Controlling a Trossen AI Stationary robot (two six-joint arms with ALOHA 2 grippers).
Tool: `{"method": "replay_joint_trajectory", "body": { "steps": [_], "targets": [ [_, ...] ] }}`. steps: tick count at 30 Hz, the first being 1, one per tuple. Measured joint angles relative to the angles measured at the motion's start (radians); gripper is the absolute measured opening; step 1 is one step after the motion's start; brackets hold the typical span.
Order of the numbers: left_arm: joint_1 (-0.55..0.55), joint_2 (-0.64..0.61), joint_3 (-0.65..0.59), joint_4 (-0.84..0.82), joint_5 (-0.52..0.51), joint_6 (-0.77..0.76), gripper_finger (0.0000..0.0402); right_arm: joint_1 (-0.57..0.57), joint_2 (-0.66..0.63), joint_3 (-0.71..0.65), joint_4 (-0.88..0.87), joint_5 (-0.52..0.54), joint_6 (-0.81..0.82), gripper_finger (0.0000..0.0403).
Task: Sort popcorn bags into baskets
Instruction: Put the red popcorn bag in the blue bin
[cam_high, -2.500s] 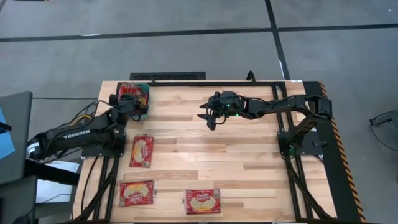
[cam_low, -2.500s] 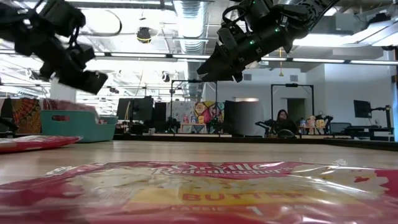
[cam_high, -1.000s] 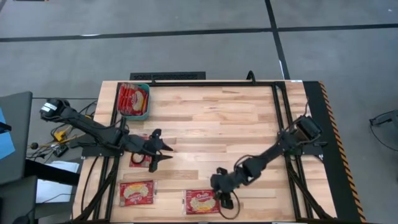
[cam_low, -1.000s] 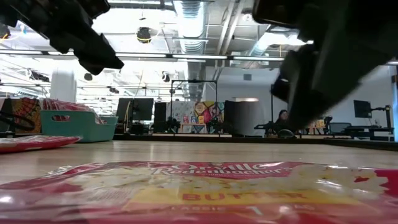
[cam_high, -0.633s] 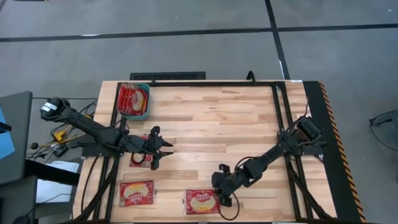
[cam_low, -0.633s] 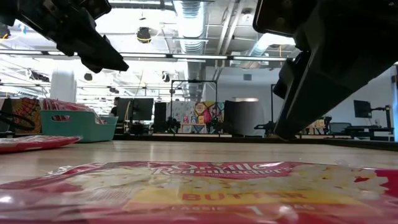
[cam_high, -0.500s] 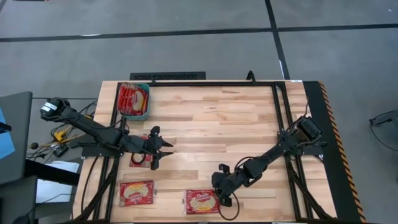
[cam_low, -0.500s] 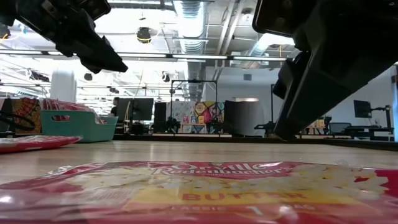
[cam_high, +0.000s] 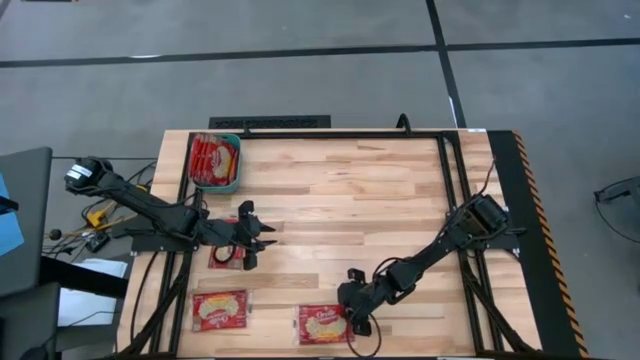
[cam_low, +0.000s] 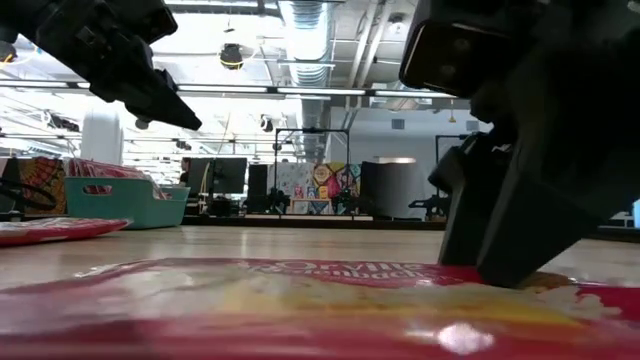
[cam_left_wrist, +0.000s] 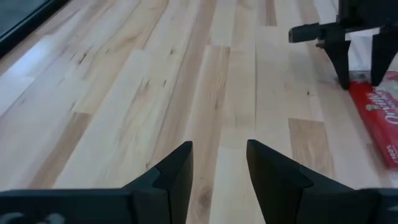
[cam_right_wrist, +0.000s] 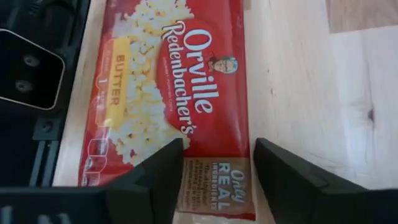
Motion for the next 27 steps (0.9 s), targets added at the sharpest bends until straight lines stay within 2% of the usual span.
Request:
{"method": "replay_joint_trajectory", "body": {
  "steps": [2, 6, 7, 11, 17, 22, 27],
  "targets": [
    [0.000, 0.000, 0.000, 0.001, -0.001, -0.001, 0.0142, -0.002, 0.006, 0.000, -0.016, 0.000, -0.008, 0.0160],
    [0.000, 0.000, 0.000, 0.006, -0.018, -0.002, 0.0142, -0.016, -0.023, -0.003, -0.039, -0.004, -0.054, 0.0034],
    [0.000, 0.000, 0.000, 0.006, -0.028, -0.002, 0.0142, -0.021, -0.032, -0.003, -0.046, 0.002, -0.061, 0.0021],
    [0.000, 0.000, 0.000, 0.006, -0.050, -0.002, 0.0142, -0.022, -0.084, -0.009, -0.118, 0.153, -0.101, 0.0020],
    [0.001, 0.000, 0.000, 0.010, -0.084, -0.005, 0.0142, 0.007, -0.189, -0.009, -0.226, 0.467, -0.275, 0.0007],
    [0.010, 0.008, 0.000, 0.044, -0.067, -0.027, 0.0151, 0.009, -0.257, -0.008, -0.221, 0.582, -0.487, 0.0004],
    [0.010, 0.086, 0.000, 0.167, 0.010, 0.032, 0.0167, -0.003, -0.293, -0.007, -0.219, 0.768, -0.606, 0.0005]
  ]
}}
